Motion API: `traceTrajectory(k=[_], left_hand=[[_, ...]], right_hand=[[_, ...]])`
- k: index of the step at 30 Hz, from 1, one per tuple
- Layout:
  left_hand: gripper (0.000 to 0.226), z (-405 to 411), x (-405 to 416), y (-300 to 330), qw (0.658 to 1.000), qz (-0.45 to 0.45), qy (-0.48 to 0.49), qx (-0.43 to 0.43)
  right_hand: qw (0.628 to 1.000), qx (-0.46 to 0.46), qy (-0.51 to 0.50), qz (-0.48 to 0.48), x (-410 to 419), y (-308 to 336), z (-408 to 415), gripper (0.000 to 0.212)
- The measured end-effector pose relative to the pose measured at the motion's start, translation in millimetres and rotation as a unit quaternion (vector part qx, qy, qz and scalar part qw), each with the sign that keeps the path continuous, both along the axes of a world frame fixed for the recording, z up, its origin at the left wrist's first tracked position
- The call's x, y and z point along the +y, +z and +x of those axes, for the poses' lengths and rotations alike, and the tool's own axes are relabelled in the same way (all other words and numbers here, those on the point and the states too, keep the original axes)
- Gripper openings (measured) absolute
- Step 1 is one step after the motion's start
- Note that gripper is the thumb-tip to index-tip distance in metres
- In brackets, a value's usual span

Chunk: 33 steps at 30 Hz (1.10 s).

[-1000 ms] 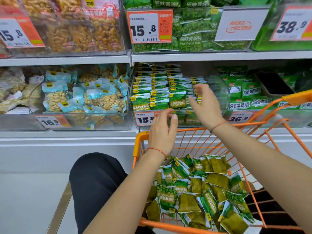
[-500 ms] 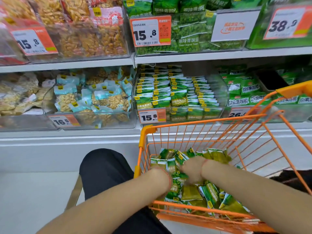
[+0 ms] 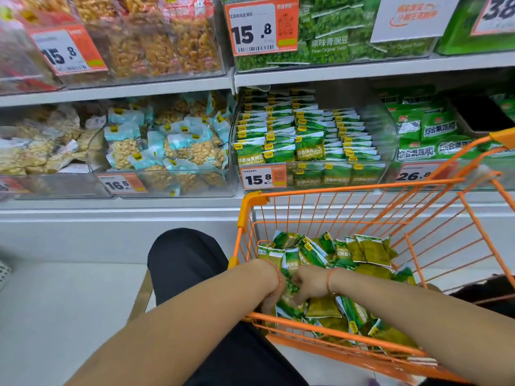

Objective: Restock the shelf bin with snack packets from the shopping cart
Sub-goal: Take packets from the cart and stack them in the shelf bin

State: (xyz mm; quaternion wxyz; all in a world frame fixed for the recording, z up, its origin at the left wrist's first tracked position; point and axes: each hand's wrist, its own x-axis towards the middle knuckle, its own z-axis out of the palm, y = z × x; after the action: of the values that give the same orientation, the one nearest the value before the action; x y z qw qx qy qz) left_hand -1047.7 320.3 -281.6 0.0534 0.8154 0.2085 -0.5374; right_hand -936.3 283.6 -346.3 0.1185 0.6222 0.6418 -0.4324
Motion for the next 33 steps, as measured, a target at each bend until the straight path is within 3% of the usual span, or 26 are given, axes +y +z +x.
traceTrajectory(k=[5,12,15,20,22,24,28,30,32,33], left_hand=[[0.055,1.7,0.7,0.3,0.999,-0.031,0.003,0.014],[0.04,3.6,1.7,9.2,0.981,-0.083,0.127,-0.119],[0.038,5.7,9.1,11.2,0.947,-0.12,0.184,-0.234],[0.045,10.7,21.6,36.1,0.857,-0.155,0.249,-0.424],[0.048,12.8,23.9,58.9,0.779,-0.221,0.312,-0.497],[0.05,15.2,23.5,77.8,0.668,-0.301,0.383,-0.563],[0.05,29.5,18.4,83.7,0.368,-0.454,0.555,-0.592],[0.046,38.6,12.8,75.3,0.227,-0.517,0.609,-0.558],[0.048,43.7,8.7,68.1,0.147,-0.56,0.633,-0.515],[0.052,45.1,7.7,66.2,0.137,-0.563,0.64,-0.505]], right_hand=[[1.0,0.021,-0.02,-0.003,3.7,11.4,18.4,0.048],[0.984,0.063,-0.159,-0.049,6.6,43.3,54.2,0.039],[0.985,-0.007,-0.161,-0.06,5.6,76.8,65.9,0.017],[0.968,-0.116,-0.193,0.116,-11.6,146.8,86.5,0.037],[0.946,-0.096,-0.24,0.196,-25.4,159.5,92.0,0.047],[0.904,-0.003,-0.309,0.297,-38.7,161.9,90.7,0.046],[0.758,0.229,-0.416,0.447,-45.5,157.0,78.4,0.014],[0.703,0.321,-0.447,0.451,-41.5,154.7,72.9,0.022],[0.672,0.376,-0.464,0.438,-37.6,149.7,71.0,0.027],[0.671,0.38,-0.472,0.428,-36.7,147.7,71.3,0.03]])
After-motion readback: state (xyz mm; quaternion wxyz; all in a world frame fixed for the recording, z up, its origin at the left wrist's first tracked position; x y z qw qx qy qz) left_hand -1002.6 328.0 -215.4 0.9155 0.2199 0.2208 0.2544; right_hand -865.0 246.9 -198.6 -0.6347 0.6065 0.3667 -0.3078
